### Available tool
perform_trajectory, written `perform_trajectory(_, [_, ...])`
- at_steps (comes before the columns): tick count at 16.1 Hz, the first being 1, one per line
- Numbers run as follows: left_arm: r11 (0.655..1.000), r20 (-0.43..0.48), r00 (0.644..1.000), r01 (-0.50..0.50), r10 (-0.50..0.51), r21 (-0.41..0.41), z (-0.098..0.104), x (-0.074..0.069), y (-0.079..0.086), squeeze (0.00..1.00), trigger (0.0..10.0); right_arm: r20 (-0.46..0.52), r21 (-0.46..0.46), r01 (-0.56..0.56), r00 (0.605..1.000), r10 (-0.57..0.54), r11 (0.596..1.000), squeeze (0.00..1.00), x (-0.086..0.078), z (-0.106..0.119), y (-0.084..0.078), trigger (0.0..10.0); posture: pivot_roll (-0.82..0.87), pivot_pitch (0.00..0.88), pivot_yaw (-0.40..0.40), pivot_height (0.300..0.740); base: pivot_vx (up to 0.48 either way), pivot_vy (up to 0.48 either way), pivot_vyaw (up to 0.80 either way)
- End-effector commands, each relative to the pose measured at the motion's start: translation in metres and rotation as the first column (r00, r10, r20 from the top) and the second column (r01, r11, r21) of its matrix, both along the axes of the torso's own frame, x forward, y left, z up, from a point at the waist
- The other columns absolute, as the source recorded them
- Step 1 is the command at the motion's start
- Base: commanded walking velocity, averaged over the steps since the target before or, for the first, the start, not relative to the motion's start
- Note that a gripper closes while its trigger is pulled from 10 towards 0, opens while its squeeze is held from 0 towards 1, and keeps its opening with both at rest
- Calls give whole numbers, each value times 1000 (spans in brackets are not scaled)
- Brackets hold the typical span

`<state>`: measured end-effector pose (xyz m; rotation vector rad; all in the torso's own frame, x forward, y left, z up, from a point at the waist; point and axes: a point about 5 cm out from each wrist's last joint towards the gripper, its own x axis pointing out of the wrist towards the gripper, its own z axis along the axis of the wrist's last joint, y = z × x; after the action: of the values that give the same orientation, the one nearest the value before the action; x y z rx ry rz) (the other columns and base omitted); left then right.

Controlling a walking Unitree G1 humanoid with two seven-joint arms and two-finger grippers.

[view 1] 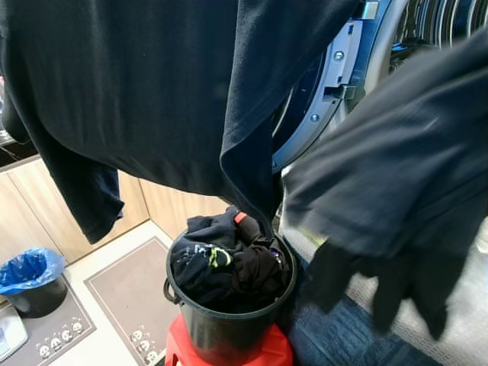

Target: Clothes washing

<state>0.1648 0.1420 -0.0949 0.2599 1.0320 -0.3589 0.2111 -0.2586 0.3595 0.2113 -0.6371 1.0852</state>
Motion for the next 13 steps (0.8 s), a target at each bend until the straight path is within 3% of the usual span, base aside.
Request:
perform_trajectory(1, [1000,-52,999,16,-15,16,-6,-14,1,0,10000,85,7,-8,996,7,1000,0,-6,18,-4,10000,-149,0,3,740,0,0,0])
perform_trajectory(4, [1000,-56,998,14,-13,16,-7,-17,1,0,10000,112,-16,-13,994,15,1000,0,-1,30,-6,10000,-143,0,-1,740,0,0,0])
perform_trajectory(7, [1000,-66,998,9,-8,14,-9,-23,1,0,10000,64,-49,13,998,-10,999,0,19,40,-5,10000,-133,0,-10,740,0,0,0])
perform_trajectory(8, [1000,-73,997,-1,2,10,-10,-25,1,0,10000,-22,-46,132,991,-133,990,0,44,47,-10,10000,-131,0,-16,740,0,0,0])
perform_trajectory(9, [1000,-74,997,-4,5,8,-10,-26,1,0,10000,-77,-46,223,971,-226,974,0,60,51,-14,10000,-130,0,-19,740,0,0,0])
perform_trajectory(11, [1000,-75,997,-11,11,4,-11,-28,0,0,10000,-205,-9,451,873,-443,892,0,96,63,-25,10000,-125,0,-27,740,0,0,0])
perform_trajectory(13, [1000,-76,997,-18,18,1,-11,-28,0,0,10000,-255,-3,531,819,-514,847,0,105,66,-35,10000,-121,0,-30,740,0,0,0])
